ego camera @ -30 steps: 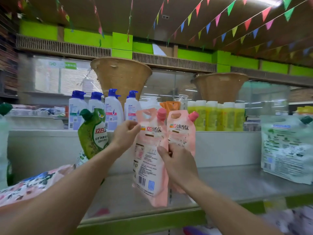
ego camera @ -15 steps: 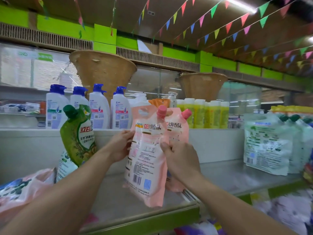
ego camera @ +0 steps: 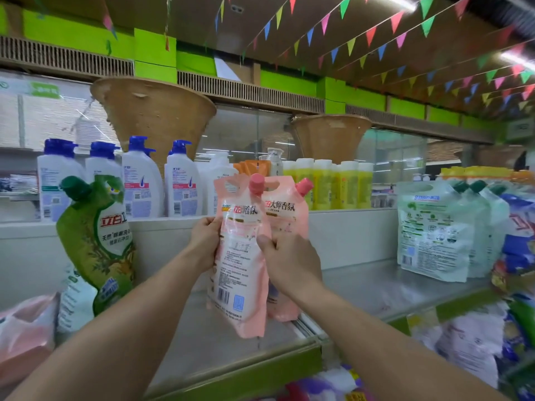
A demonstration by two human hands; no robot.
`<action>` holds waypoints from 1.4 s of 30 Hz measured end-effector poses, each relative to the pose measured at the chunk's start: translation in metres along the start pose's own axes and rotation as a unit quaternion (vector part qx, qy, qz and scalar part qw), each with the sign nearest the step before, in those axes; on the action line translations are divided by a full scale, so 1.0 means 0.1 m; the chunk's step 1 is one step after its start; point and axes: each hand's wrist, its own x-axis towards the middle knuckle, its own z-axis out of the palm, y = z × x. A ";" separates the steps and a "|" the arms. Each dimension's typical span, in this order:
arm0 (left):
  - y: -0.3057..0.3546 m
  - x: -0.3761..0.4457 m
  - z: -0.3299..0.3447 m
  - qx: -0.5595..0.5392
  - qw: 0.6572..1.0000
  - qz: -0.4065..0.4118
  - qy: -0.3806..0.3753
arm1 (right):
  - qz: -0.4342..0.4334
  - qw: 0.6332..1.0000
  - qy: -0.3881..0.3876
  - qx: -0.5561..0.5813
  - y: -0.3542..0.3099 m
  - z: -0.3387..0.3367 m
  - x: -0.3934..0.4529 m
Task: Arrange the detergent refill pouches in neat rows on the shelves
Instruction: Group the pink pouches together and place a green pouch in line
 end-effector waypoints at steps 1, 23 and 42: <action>0.03 0.00 -0.01 0.008 1.000 -0.004 -0.003 | -0.004 1.000 0.000 -0.001 0.00 0.00 0.01; 0.23 -1.20 -0.08 0.276 0.958 -0.074 -0.038 | 0.121 0.984 -0.133 -0.018 0.72 0.05 -0.07; 0.06 -1.22 0.00 0.276 0.954 -0.108 0.049 | 0.003 0.988 -0.151 -0.019 0.49 0.15 -0.23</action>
